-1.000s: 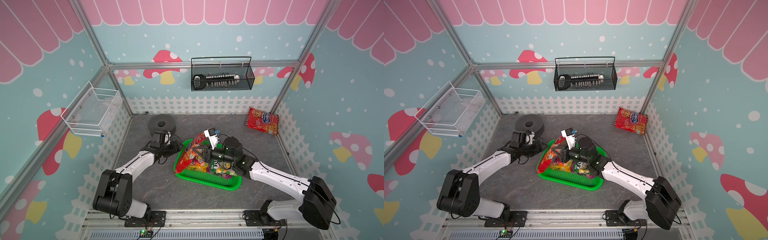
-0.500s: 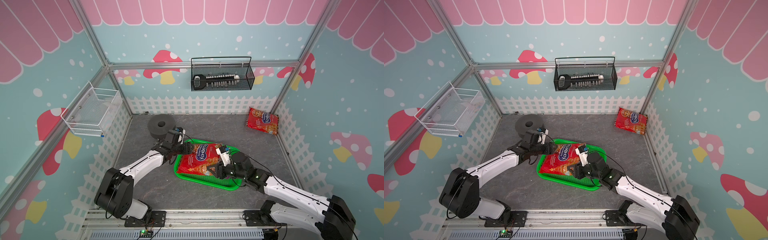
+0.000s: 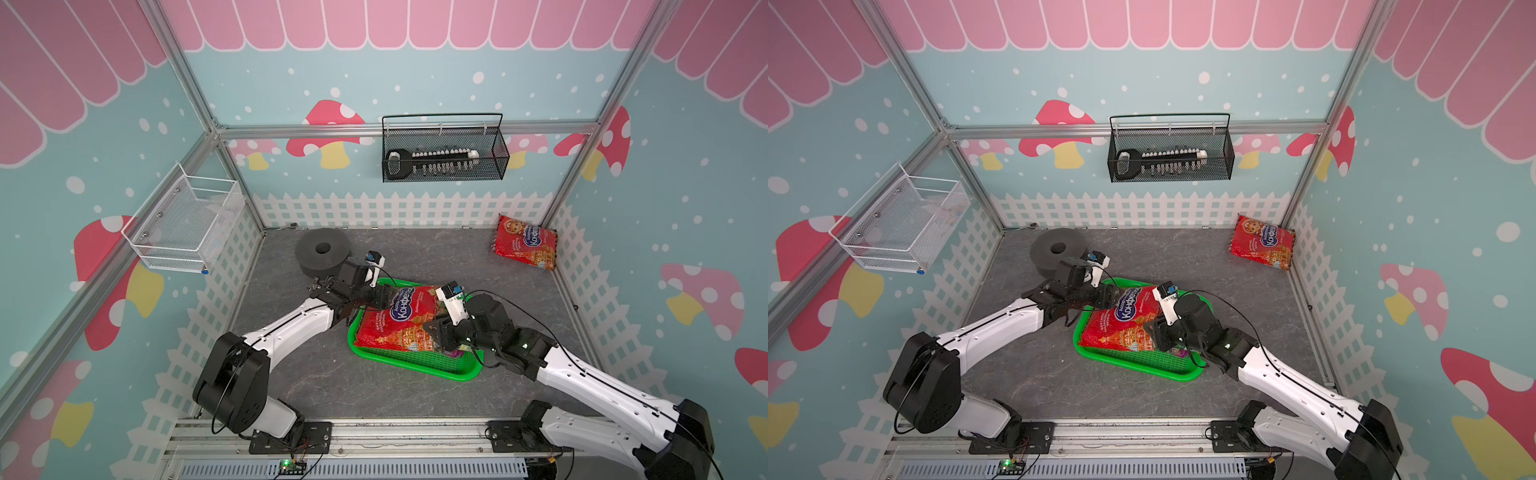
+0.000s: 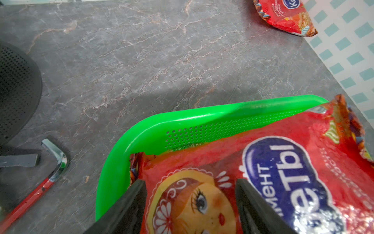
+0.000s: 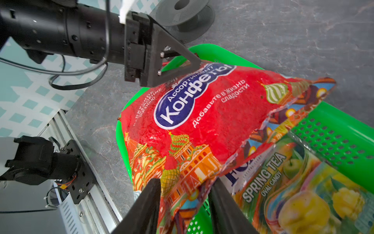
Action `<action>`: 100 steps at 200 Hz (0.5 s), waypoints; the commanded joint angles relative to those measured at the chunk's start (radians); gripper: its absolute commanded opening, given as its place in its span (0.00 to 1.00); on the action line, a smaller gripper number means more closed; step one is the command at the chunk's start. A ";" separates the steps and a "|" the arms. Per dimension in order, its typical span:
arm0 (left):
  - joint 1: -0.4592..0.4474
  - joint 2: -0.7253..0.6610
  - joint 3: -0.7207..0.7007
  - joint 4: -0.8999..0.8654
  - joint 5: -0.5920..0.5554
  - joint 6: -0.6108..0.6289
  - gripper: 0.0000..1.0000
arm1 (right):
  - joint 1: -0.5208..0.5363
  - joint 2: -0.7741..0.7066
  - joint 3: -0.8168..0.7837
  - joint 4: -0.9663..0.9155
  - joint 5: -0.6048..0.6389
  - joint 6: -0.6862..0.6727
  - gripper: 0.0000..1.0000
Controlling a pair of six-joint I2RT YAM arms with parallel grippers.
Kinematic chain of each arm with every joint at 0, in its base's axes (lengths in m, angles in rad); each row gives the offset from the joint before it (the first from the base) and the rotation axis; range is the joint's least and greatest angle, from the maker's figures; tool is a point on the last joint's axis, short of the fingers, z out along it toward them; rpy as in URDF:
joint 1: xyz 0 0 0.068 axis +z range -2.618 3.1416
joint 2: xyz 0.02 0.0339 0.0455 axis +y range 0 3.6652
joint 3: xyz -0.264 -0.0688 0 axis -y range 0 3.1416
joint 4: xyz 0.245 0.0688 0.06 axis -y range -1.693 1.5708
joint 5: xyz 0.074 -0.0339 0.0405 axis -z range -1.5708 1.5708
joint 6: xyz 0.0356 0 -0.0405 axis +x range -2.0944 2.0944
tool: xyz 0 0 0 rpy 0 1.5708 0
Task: Put the candies in the basket
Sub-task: Place the candy in the basket.
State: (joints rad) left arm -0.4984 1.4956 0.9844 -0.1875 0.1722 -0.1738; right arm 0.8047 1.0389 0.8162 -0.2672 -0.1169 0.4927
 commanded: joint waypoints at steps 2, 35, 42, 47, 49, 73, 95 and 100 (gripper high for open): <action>-0.005 -0.029 0.022 0.022 0.004 0.056 0.73 | -0.001 0.054 0.117 0.024 -0.098 -0.084 0.44; -0.021 -0.030 0.030 0.031 -0.020 0.116 0.72 | -0.001 0.143 0.253 -0.003 -0.140 -0.152 0.49; -0.021 -0.024 0.031 0.032 -0.002 0.121 0.72 | -0.001 0.154 0.279 -0.014 -0.128 -0.161 0.50; -0.023 -0.018 0.033 0.029 0.015 0.126 0.72 | -0.001 0.158 0.293 -0.019 -0.122 -0.168 0.51; -0.024 -0.014 0.033 0.029 0.021 0.128 0.72 | -0.001 0.159 0.299 -0.020 -0.120 -0.171 0.52; -0.046 -0.003 0.041 0.034 -0.004 0.142 0.71 | -0.001 0.157 0.310 0.013 -0.145 -0.225 0.53; -0.035 -0.016 0.042 0.055 -0.118 0.102 0.71 | -0.001 0.181 0.245 0.100 -0.236 -0.243 0.50; -0.028 -0.020 0.043 0.056 -0.123 0.098 0.71 | -0.001 0.193 0.228 0.124 -0.255 -0.241 0.48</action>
State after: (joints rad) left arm -0.5392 1.4868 0.9943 -0.1673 0.1402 -0.0681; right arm 0.8051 1.1976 1.1046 -0.2306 -0.2661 0.3012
